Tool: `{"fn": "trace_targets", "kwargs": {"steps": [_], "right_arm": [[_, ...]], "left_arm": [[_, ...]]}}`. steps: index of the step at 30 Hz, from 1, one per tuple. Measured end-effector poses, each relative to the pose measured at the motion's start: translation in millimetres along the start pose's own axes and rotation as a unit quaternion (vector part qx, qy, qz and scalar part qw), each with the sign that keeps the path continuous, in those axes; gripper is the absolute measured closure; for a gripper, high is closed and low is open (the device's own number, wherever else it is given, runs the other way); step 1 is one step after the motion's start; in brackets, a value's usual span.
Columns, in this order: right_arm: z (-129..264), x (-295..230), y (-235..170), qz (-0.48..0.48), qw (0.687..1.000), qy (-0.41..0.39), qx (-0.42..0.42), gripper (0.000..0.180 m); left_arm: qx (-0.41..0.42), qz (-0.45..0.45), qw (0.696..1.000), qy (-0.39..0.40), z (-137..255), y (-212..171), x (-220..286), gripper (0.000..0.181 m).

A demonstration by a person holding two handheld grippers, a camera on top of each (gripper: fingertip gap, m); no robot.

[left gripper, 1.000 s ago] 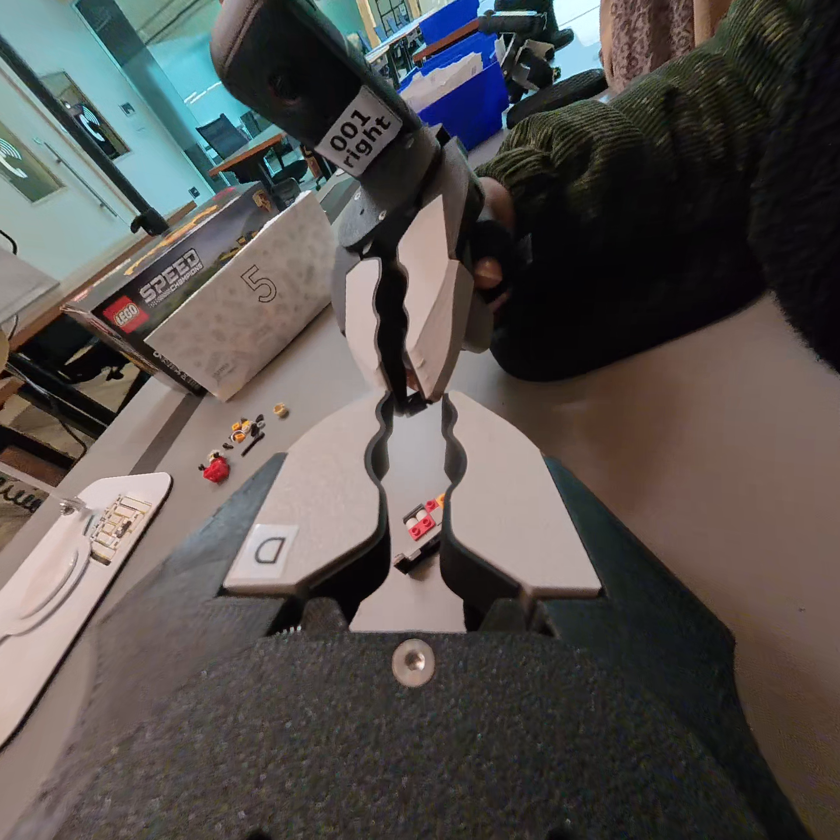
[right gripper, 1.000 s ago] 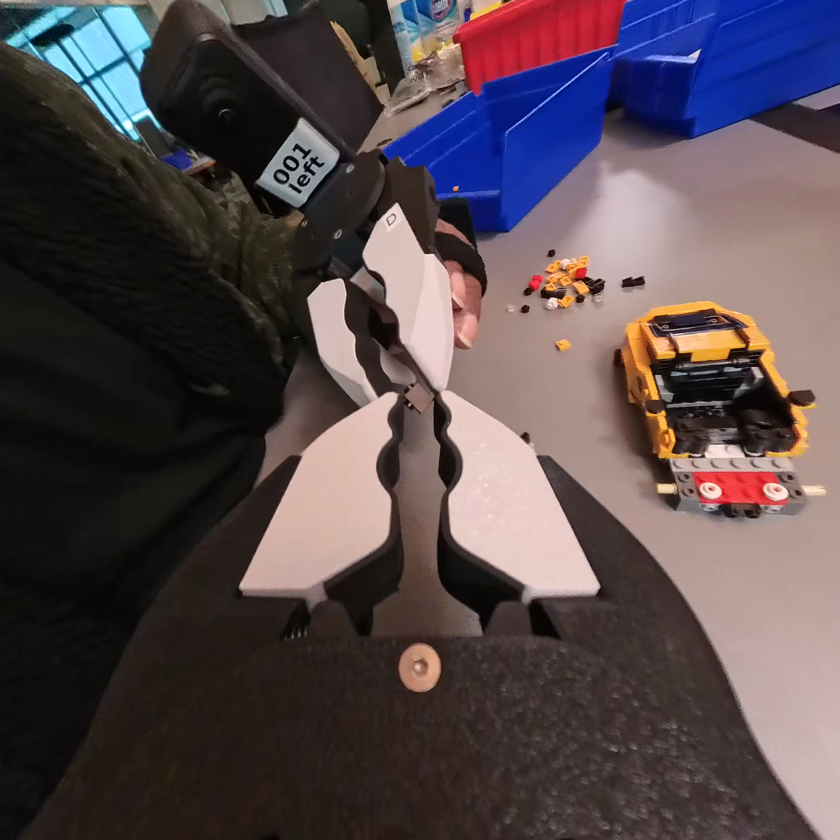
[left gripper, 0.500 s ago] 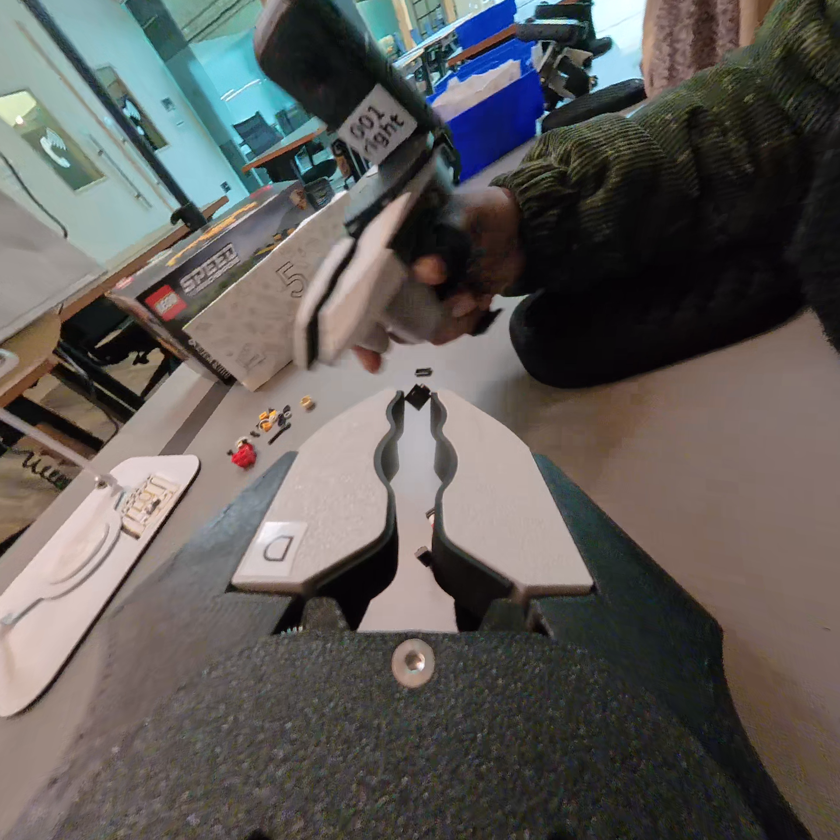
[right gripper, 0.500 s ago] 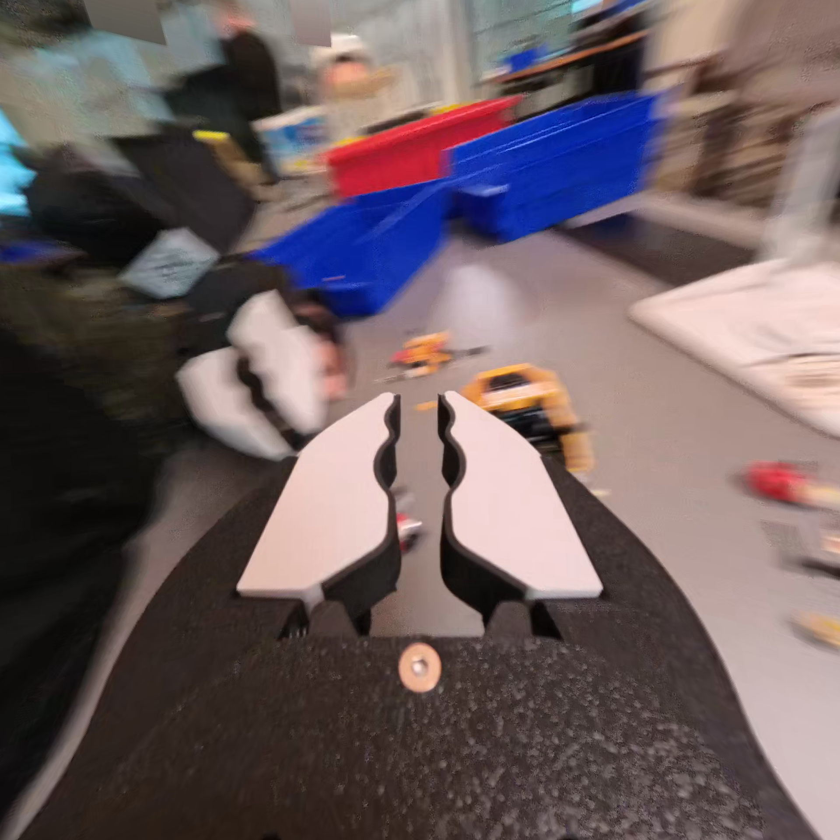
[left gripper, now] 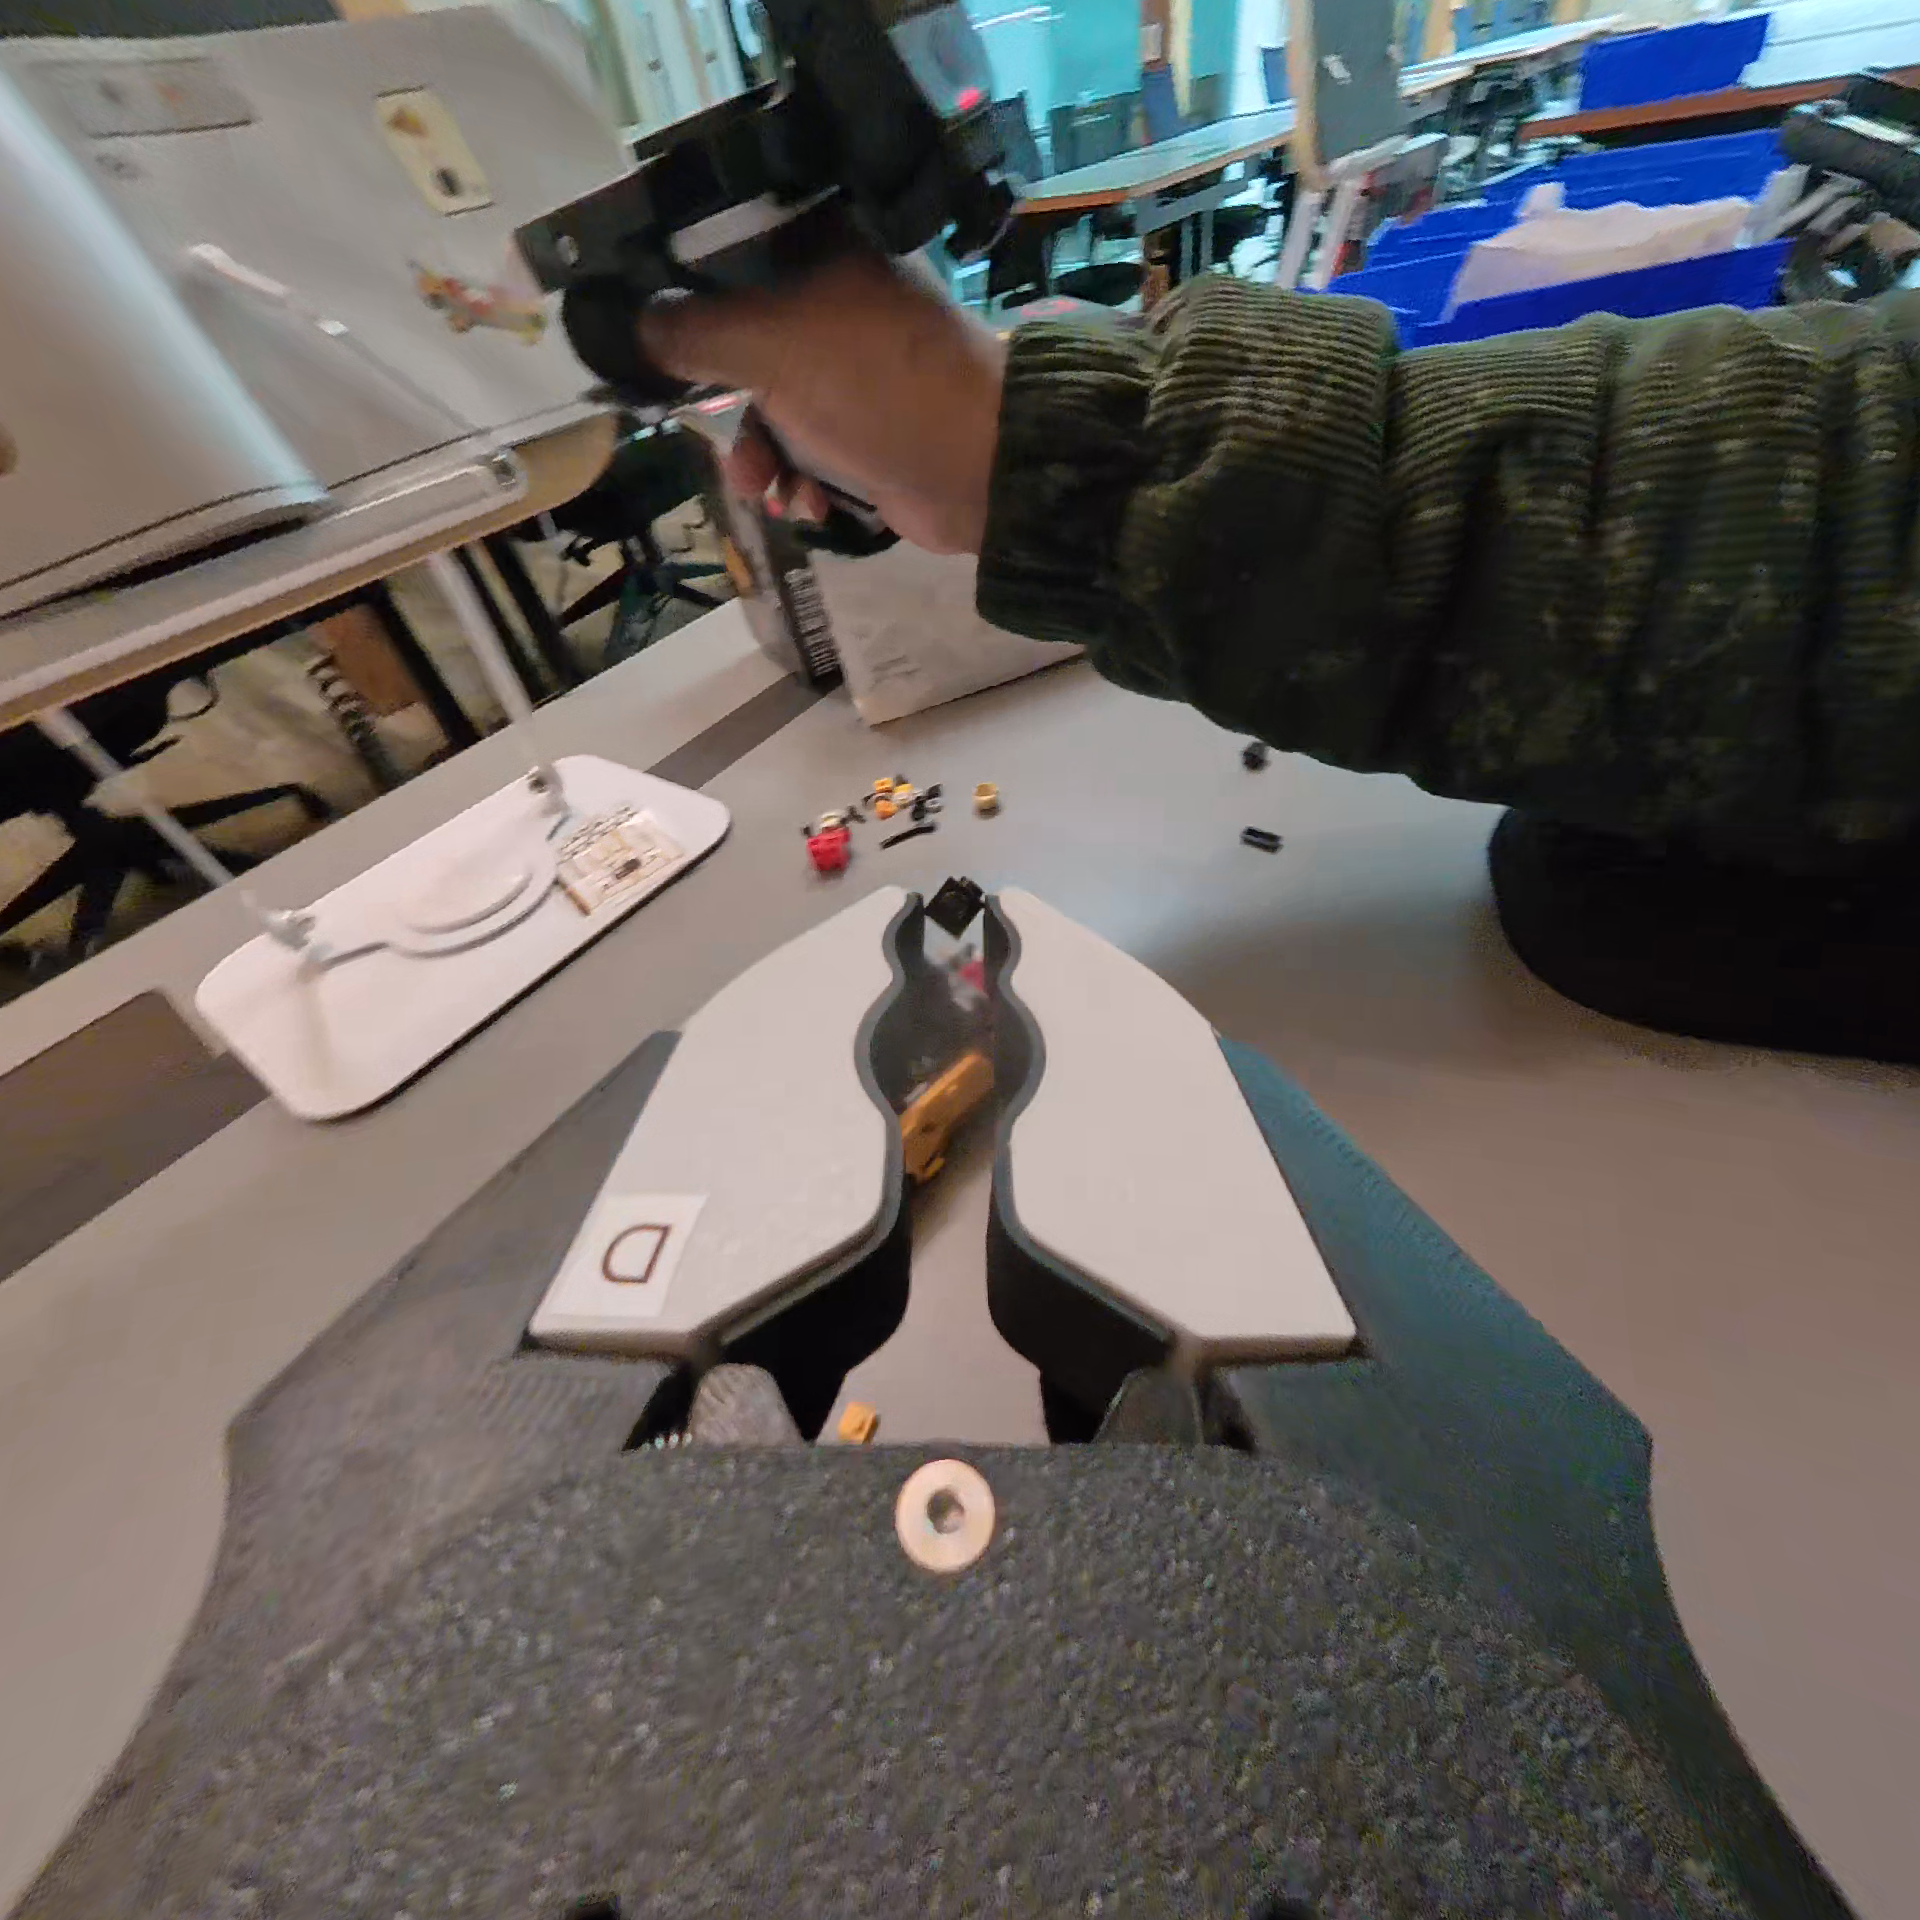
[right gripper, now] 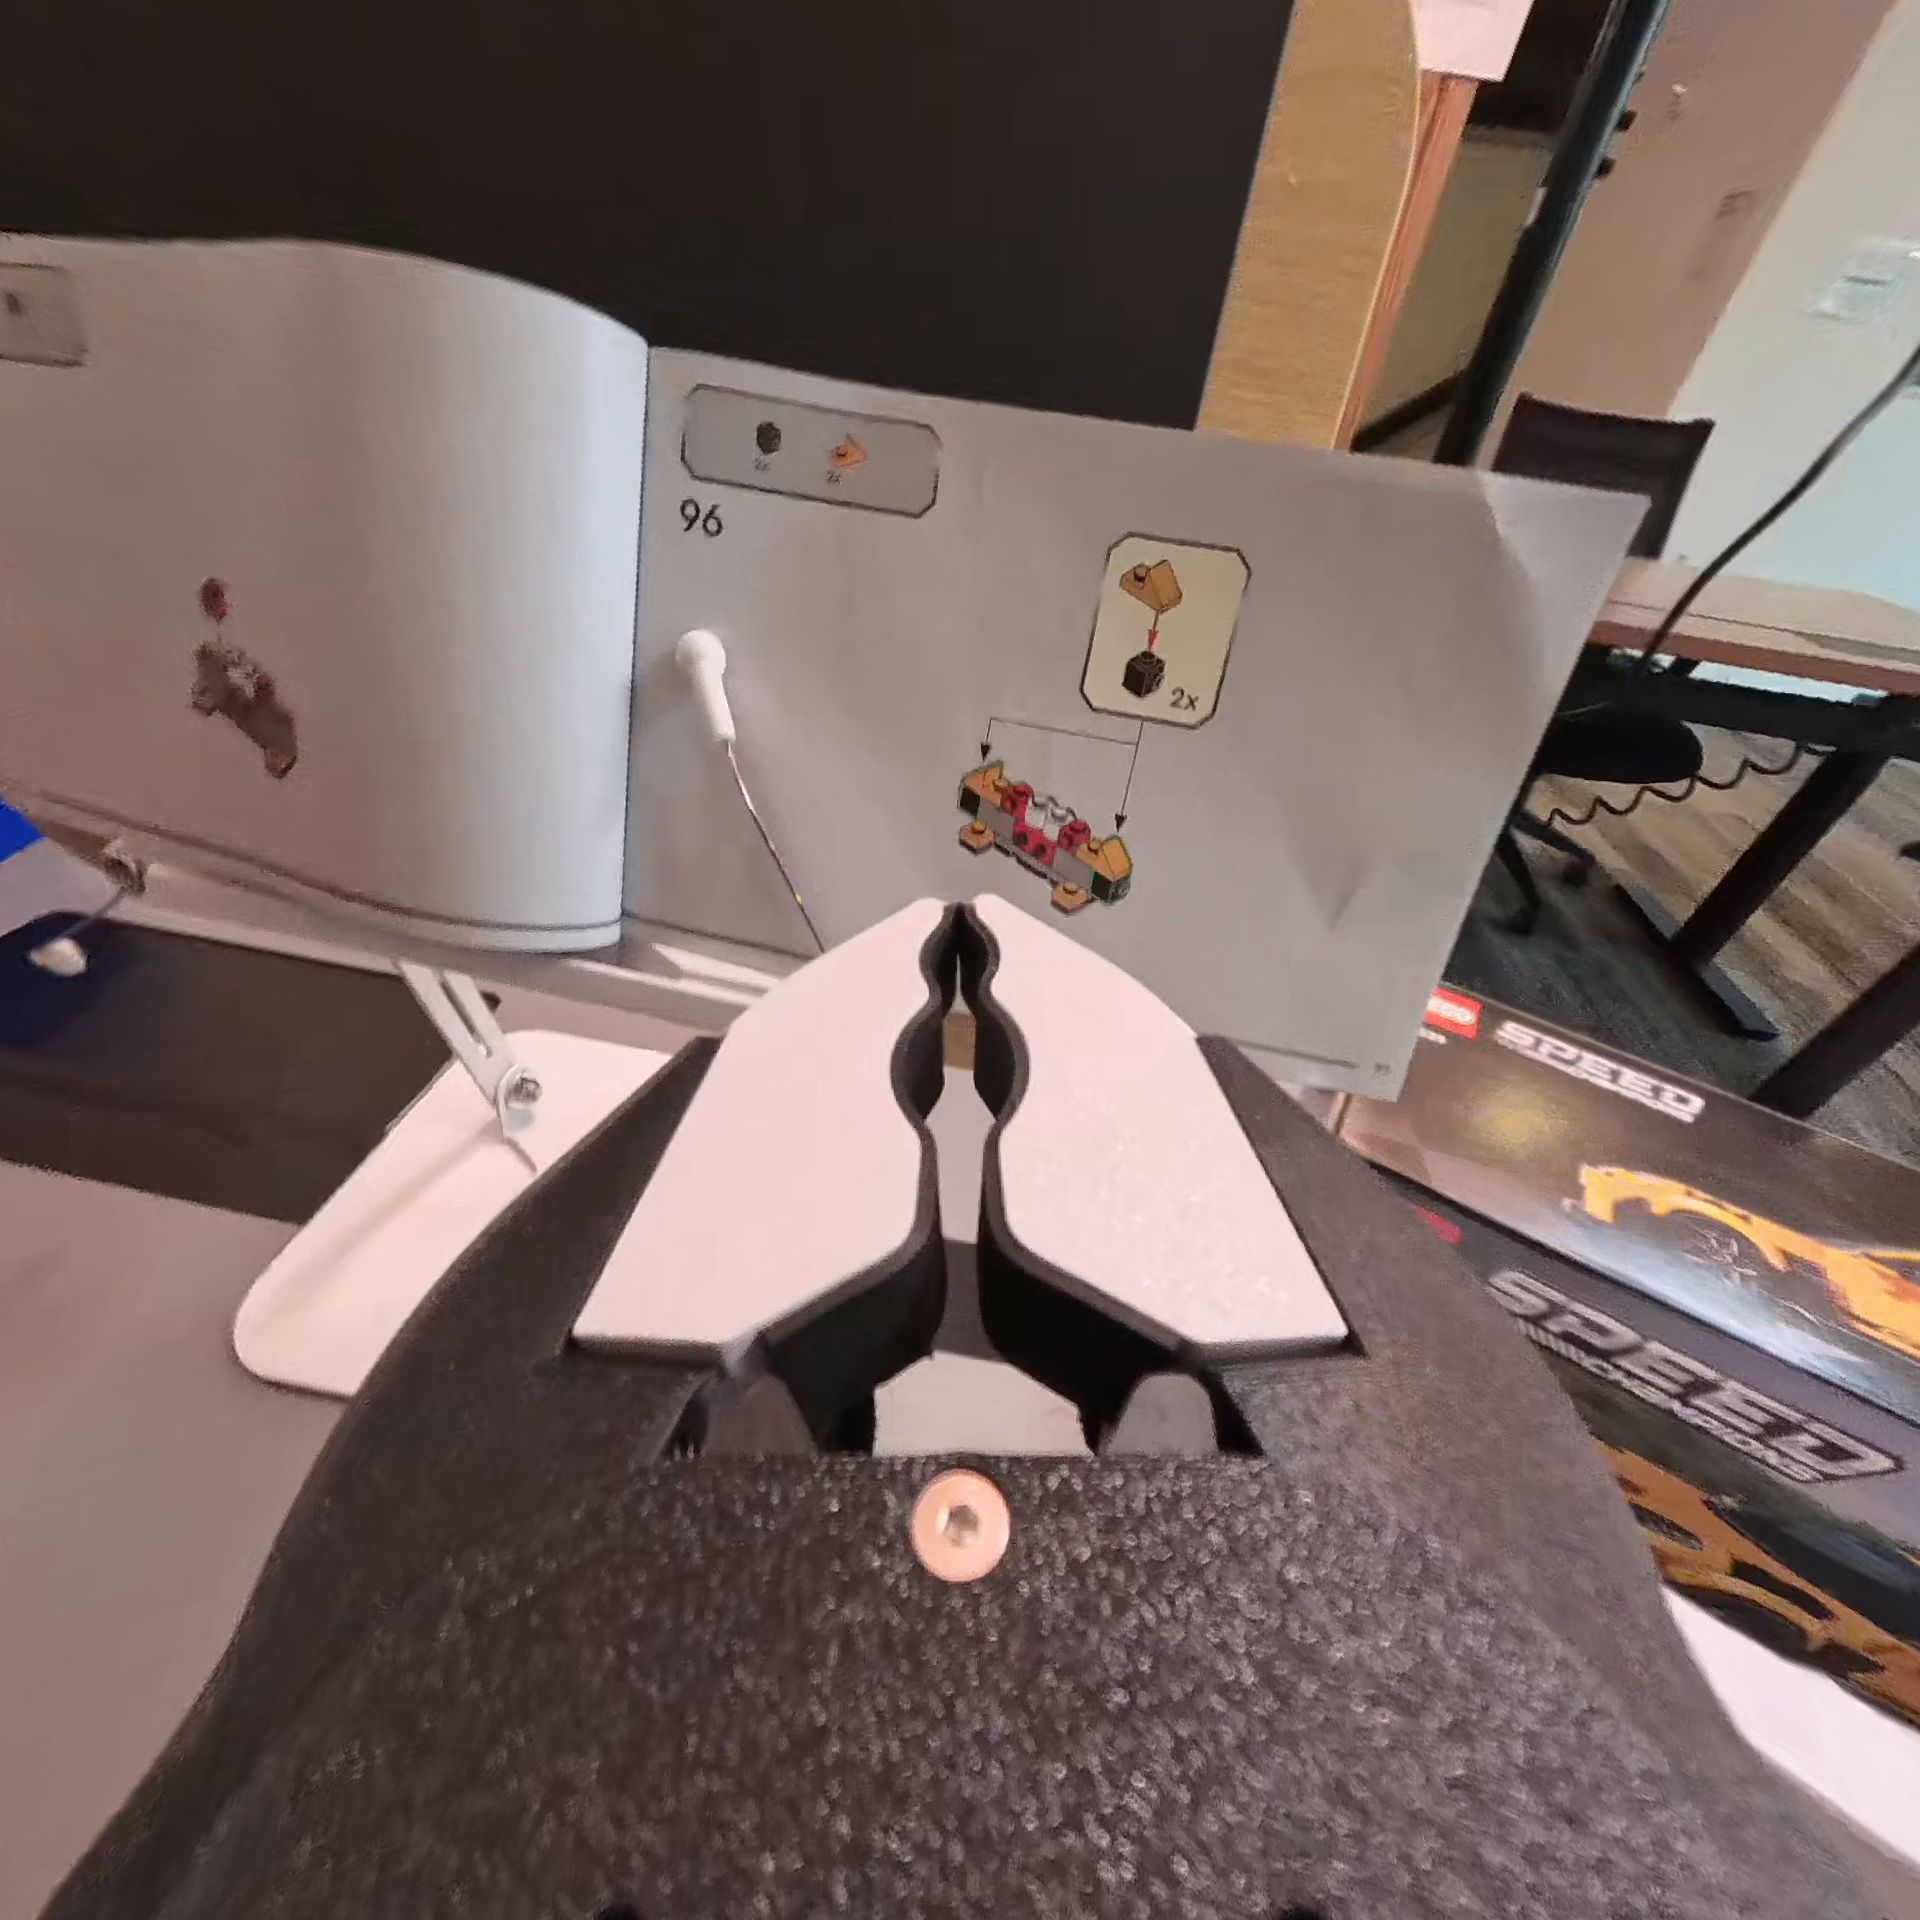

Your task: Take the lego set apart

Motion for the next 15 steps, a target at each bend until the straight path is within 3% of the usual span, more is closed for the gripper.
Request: {"fn": "trace_targets", "kwargs": {"steps": [8, 15], "right_arm": [[-16, -28, 35, 0.019, 1.000, 0.018, 0.017, 0.180], [-24, -40, 28, 0.023, 1.000, 0.014, -0.009, 0.180]], "left_arm": [[0.004, 0.040, 0.996, 0.083, 27, 2, -32, 0.170], [-0.002, 0.047, 0.993, 0.112, 41, 5, -41, 0.170]]}}
Point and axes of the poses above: each gripper's, where its closed fingertips meet, z back along the fingers, y out of its top, x = y × z across the jaws, the point moved 7 cm from there along z, back along the fingers, and after that the axes turned 12 degrees about x, right-handed, at the moved point
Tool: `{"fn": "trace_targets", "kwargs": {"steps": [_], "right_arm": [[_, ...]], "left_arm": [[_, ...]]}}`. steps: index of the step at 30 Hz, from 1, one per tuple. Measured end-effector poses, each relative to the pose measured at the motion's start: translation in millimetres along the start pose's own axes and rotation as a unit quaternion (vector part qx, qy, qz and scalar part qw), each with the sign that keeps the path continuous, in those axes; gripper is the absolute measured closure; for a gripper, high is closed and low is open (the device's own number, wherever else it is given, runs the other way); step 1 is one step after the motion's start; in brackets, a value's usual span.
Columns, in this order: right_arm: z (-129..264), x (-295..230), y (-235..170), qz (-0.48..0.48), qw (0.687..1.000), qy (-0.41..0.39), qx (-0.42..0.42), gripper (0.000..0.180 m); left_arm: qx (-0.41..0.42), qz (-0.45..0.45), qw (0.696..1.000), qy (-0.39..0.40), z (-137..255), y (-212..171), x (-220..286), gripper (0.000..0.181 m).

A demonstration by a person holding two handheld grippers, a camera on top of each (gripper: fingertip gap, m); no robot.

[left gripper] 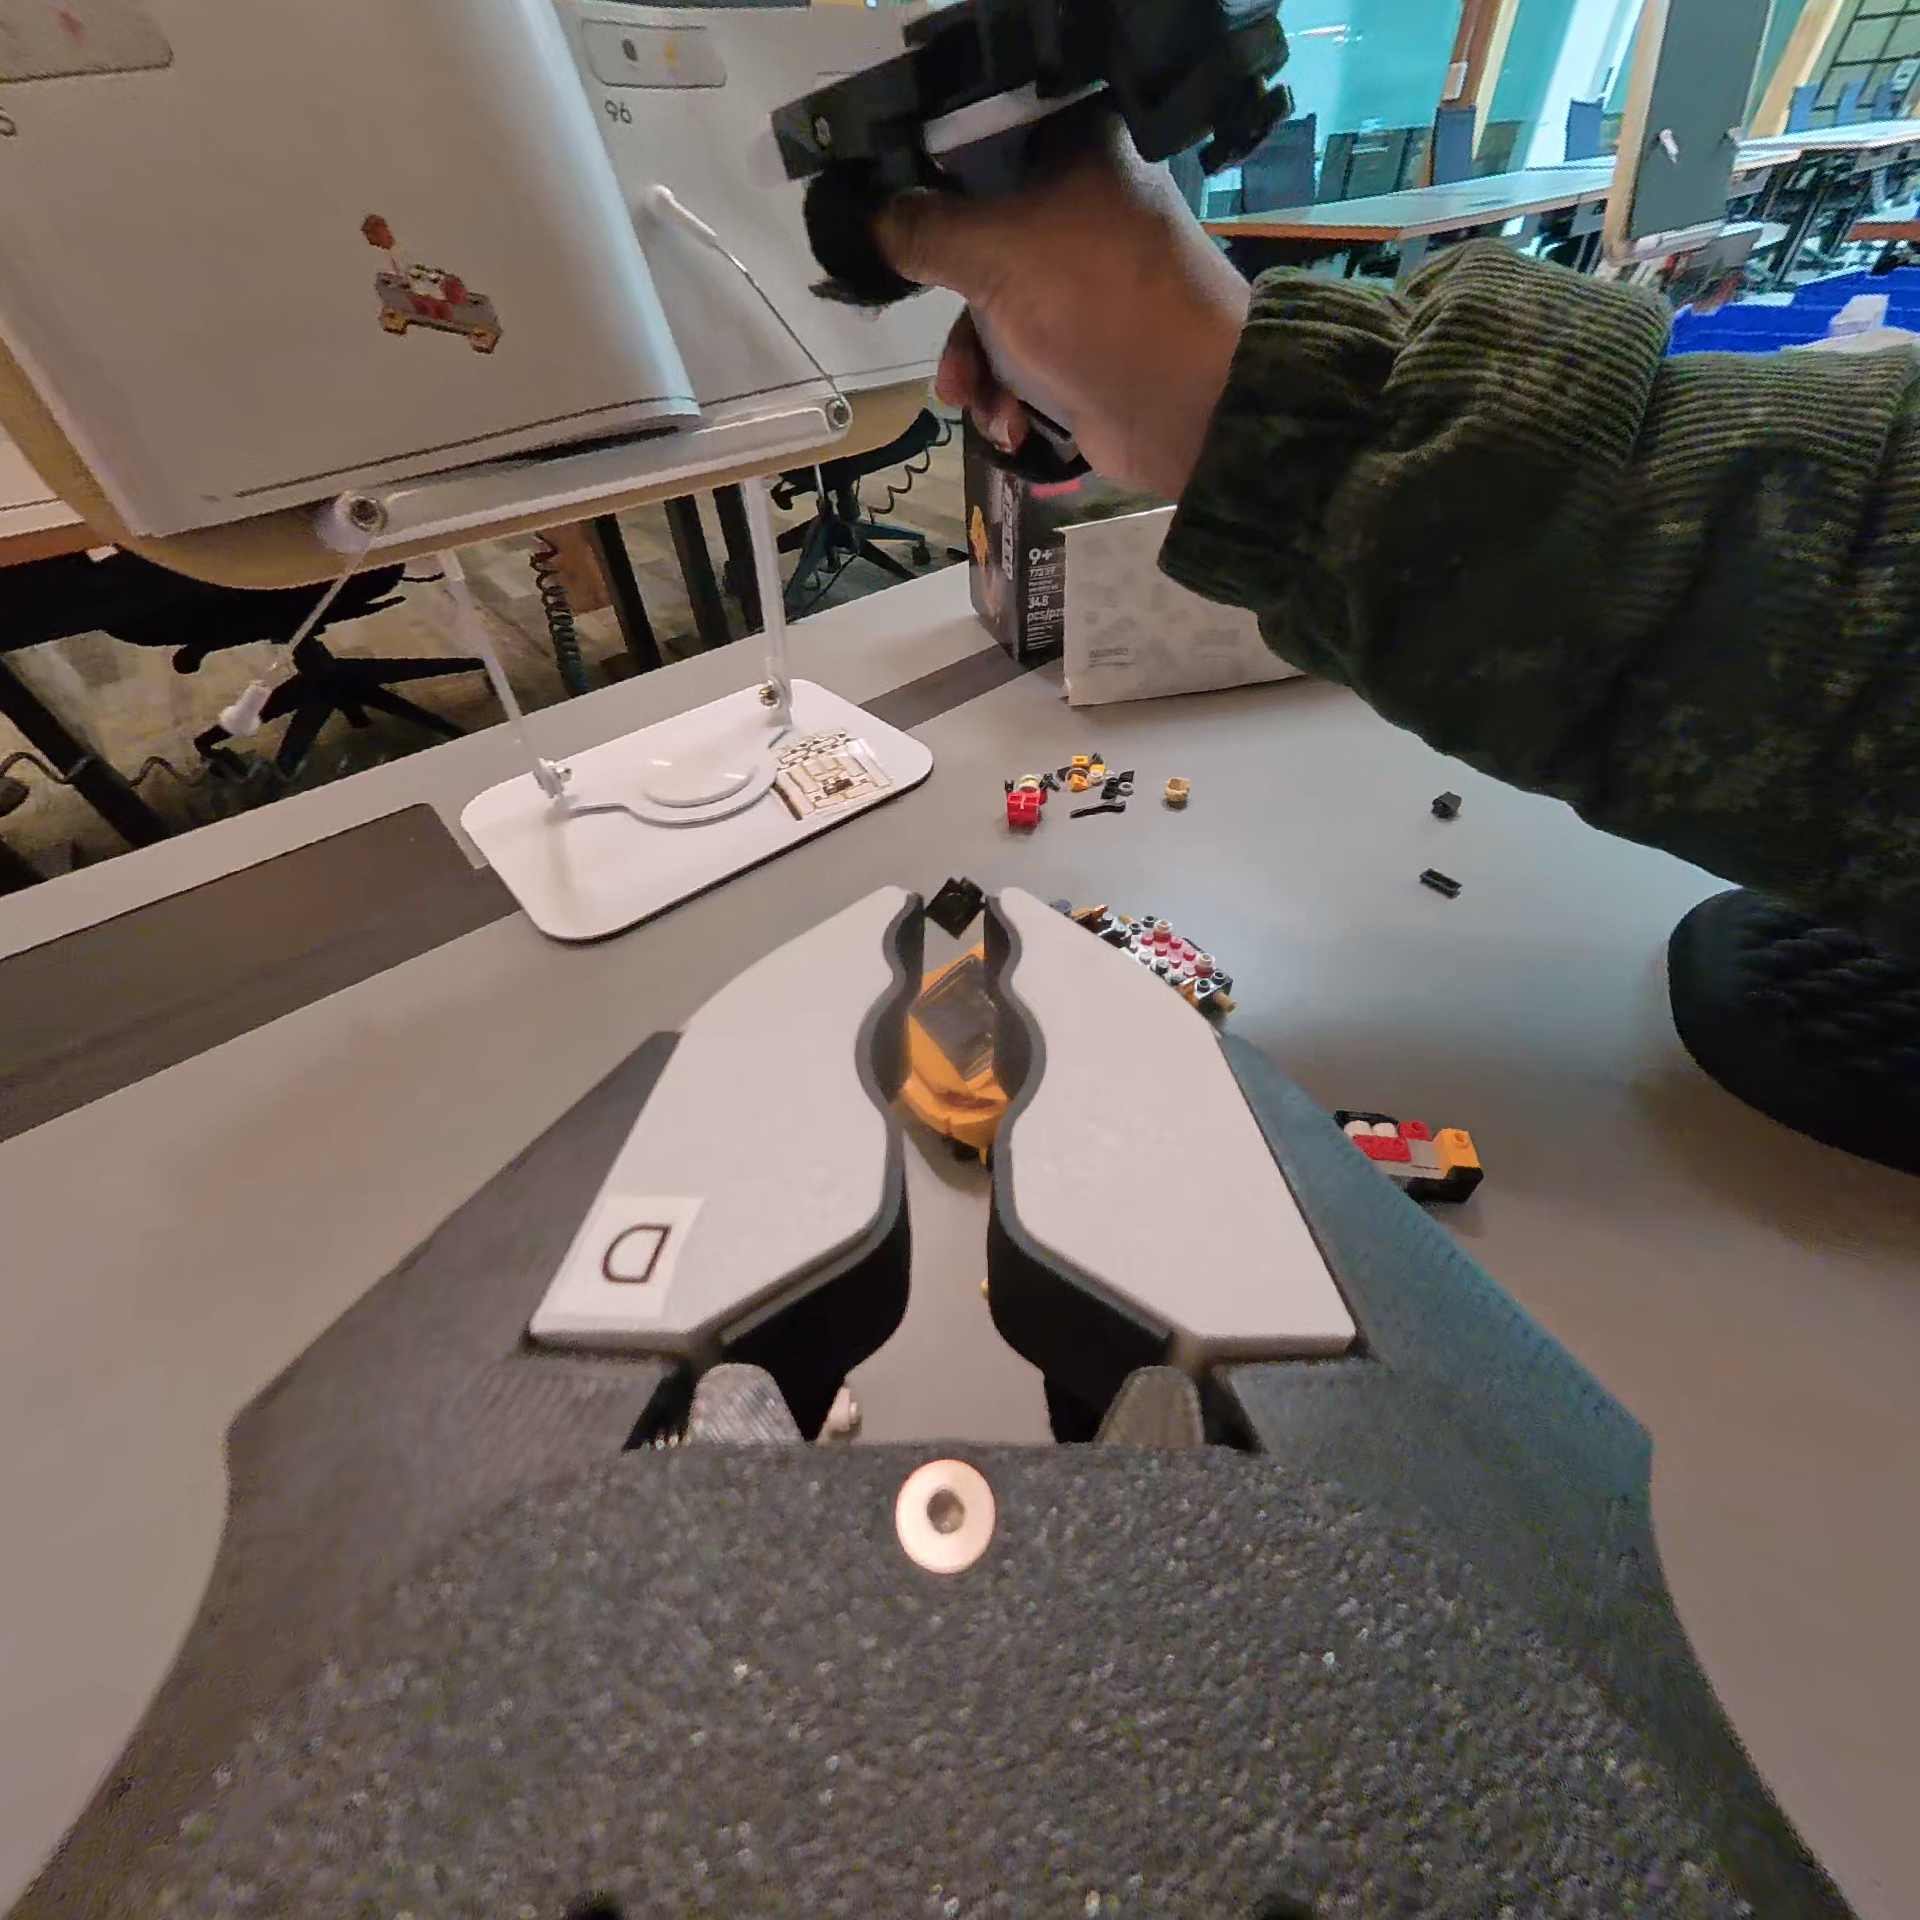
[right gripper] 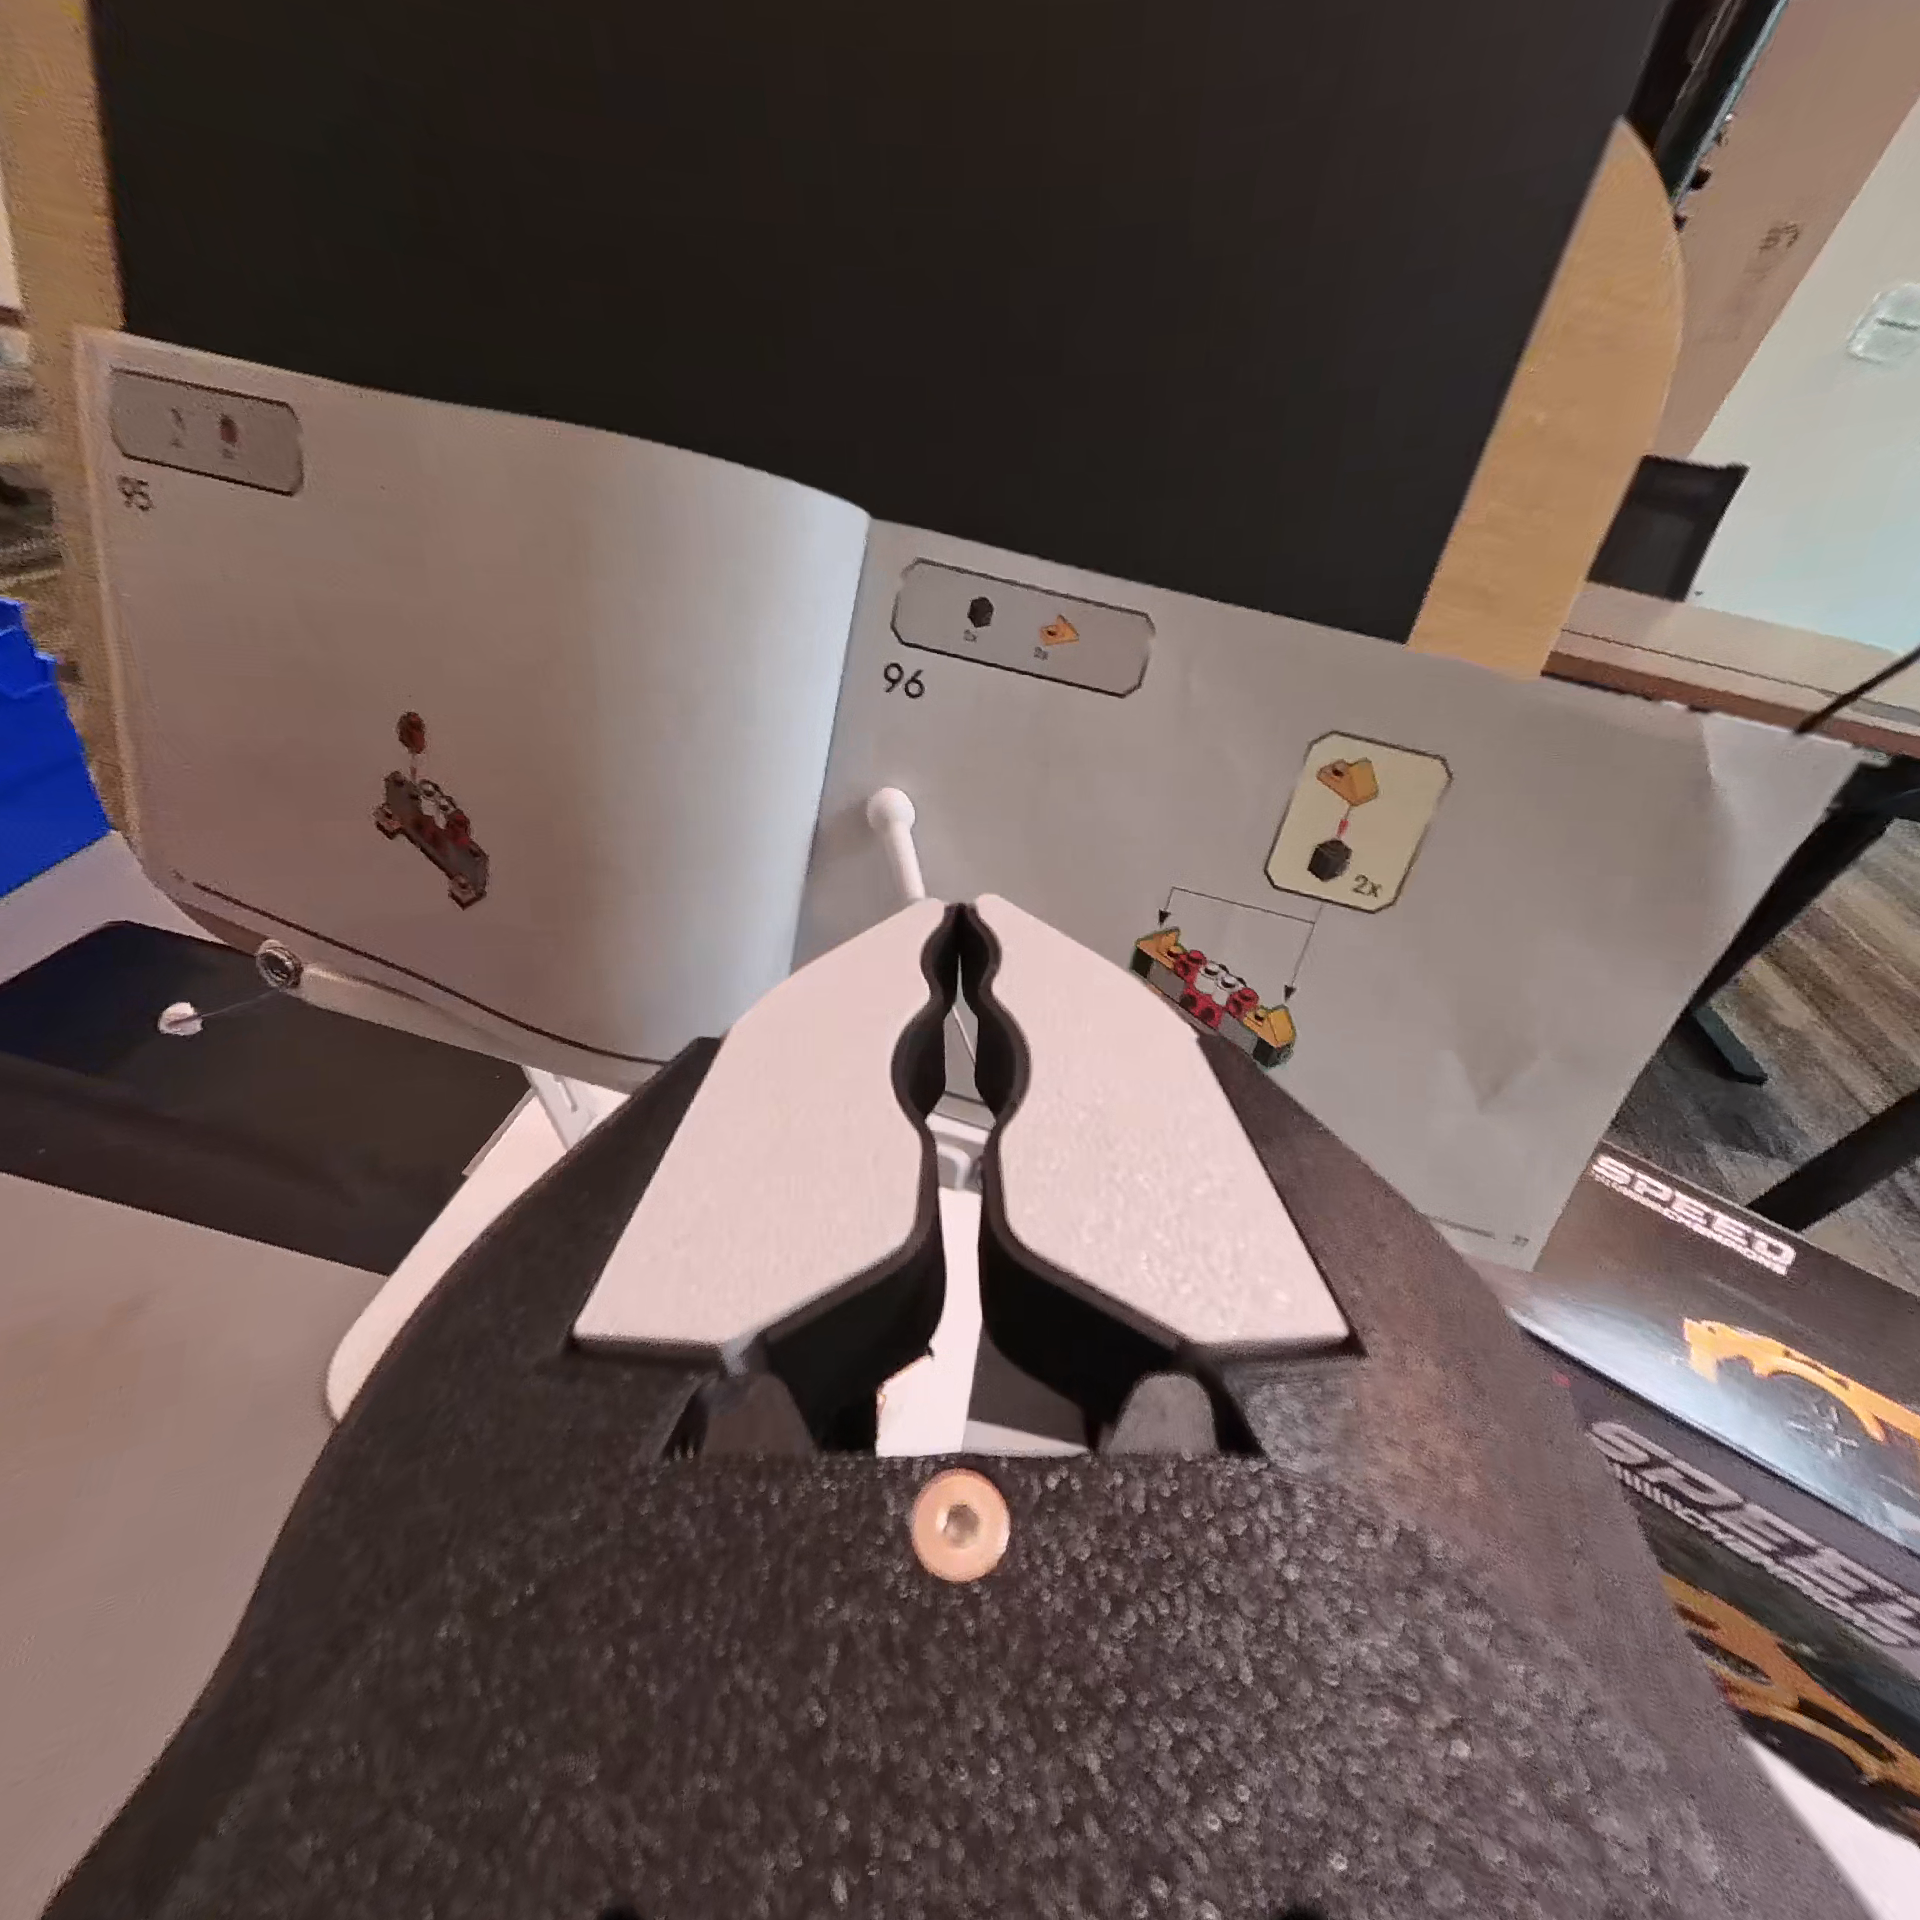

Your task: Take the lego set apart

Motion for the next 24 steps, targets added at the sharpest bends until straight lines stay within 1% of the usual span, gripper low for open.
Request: {"fn": "trace_targets", "kwargs": {"steps": [7, 11, 14, 17, 20, 24], "right_arm": [[13, 23, -20, -0.028, 0.999, -0.027, -0.018, 0.180], [25, 34, -34, -0.045, 0.998, -0.034, -0.028, 0.180], [34, 33, -40, -0.047, 0.998, -0.032, -0.029, 0.180], [44, 28, -38, -0.045, 0.999, -0.018, -0.021, 0.180], [60, 24, -31, -0.035, 0.999, 0.011, -0.002, 0.180], [96, 28, -30, -0.018, 0.998, 0.058, 0.013, 0.180]], "left_arm": [[-0.008, 0.003, 0.999, 0.042, 20, 1, -15, 0.170], [0.001, 0.011, 0.998, 0.069, 34, 6, -28, 0.170], [0.008, 0.017, 0.996, 0.088, 44, 9, -36, 0.170], [0.007, 0.013, 0.993, 0.113, 56, 13, -45, 0.170], [0.000, 0.003, 0.989, 0.150, 78, 22, -61, 0.170], [-0.054, -0.036, 0.975, 0.215, 127, 32, -96, 0.170]]}}
Point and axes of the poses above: each gripper's, where its closed fingertips meet, z back along the fingers, y out of its top, x = y × z across the jaws, the point moved 7 cm from there along z, back along the fingers, and after that the axes turned 12 degrees about x, right-handed, at the moved point
